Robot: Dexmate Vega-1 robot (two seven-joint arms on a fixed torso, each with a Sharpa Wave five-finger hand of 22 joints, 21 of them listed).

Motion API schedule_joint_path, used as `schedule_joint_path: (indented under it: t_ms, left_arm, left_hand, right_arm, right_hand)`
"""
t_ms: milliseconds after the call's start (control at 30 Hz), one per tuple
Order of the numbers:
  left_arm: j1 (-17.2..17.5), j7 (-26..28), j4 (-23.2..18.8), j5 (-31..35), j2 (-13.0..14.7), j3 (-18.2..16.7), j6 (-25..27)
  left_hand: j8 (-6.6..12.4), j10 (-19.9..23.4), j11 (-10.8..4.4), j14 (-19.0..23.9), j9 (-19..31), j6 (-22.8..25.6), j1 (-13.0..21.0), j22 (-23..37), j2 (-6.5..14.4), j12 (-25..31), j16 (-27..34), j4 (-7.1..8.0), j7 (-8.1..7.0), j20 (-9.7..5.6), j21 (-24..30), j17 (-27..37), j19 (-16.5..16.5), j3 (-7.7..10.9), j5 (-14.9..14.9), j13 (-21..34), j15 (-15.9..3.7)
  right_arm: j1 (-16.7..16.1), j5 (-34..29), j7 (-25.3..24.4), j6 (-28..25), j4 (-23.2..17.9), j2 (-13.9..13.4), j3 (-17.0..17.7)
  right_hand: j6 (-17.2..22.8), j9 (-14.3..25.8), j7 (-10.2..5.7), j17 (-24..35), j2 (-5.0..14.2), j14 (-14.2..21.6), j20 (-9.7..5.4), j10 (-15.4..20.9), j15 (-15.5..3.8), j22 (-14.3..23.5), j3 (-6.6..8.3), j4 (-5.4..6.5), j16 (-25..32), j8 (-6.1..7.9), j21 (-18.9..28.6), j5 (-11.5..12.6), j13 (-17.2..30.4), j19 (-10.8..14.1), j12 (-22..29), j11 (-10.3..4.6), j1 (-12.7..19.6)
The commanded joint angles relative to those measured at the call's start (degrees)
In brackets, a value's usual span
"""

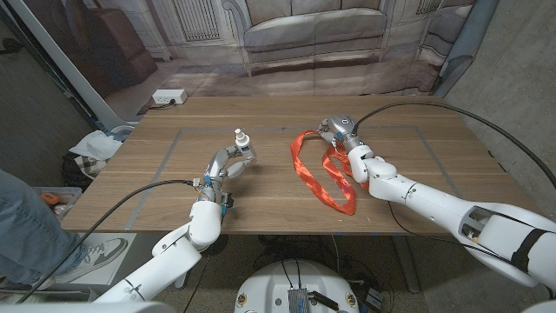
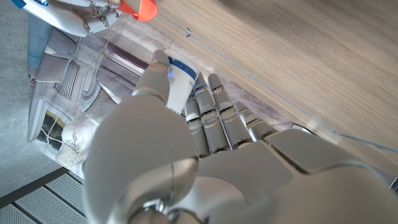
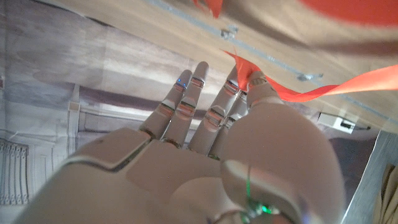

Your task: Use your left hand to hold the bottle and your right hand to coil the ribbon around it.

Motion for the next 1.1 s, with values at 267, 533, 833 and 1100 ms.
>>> schedule_joint_path:
  t_ms: [267,533,833,1100]
  left_arm:
    - [-1.2,-0.2,-0.6,0.9,-0.1,0.3,1.0]
    - [-1.8,0.0,-0.9,0.8,-0.2,-0.4,0.4]
    - [-2.5,-1.7,-0.2,-3.3,-0.7,-2.3,-1.6]
    - [-3.1,-3.1,-3.0,-6.0,-0.2,-4.6,1.0]
  left_hand:
    - [1.81,9.3,-8.44,-0.1,0.1,8.1,-0.2,0.1,1.0,1.5,0.1,9.41,-3.00,0.33,0.1,0.3,0.0,10.41,0.3,15.3,-4.45]
    - [1.91,9.5,-8.54,0.7,0.3,8.0,-0.3,0.1,1.0,1.5,0.4,9.42,-2.90,0.27,0.1,0.3,0.1,10.75,0.3,15.7,-4.35]
    - [2.04,9.6,-8.53,1.3,0.5,8.0,-0.5,0.1,1.0,1.6,0.5,9.40,-2.73,0.29,0.1,0.4,0.3,11.10,0.3,16.1,-4.21]
    - [2.01,9.8,-8.40,1.5,0.6,7.9,-0.5,0.1,0.9,1.8,0.4,9.26,-2.29,0.46,0.2,0.3,0.6,11.45,0.4,16.5,-4.02]
  right_arm:
    - [-8.4,-0.1,-5.2,2.8,-16.6,-6.7,8.8]
    - [-14.5,0.3,-5.7,2.0,-24.0,-10.2,13.5]
    - [-21.6,6.1,-9.3,5.8,-27.5,-11.7,20.2]
    - [-24.6,4.4,-10.5,7.3,-29.5,-12.6,21.4]
  right_hand:
    - [0.7,0.6,-0.07,0.5,0.14,0.4,-4.64,0.7,-6.72,0.0,0.03,-0.17,0.0,0.54,-0.3,0.4,0.6,-1.0,0.8,0.11,0.7]
    - [0.7,0.6,-0.06,0.5,0.21,0.4,-4.60,0.7,-6.66,0.0,0.02,-0.05,-0.1,0.58,-0.5,0.4,0.8,-1.2,0.9,0.11,0.7]
    - [0.6,0.6,-0.06,0.8,0.24,1.2,-4.74,0.6,-6.97,-0.1,-0.06,-0.10,0.2,0.51,-0.1,0.5,1.2,-0.1,1.0,0.18,1.1]
    - [0.7,0.5,-0.03,0.9,0.06,1.3,-4.68,0.6,-6.92,-0.1,-0.16,-0.17,0.2,0.53,0.0,0.5,1.4,0.1,1.1,0.21,1.3]
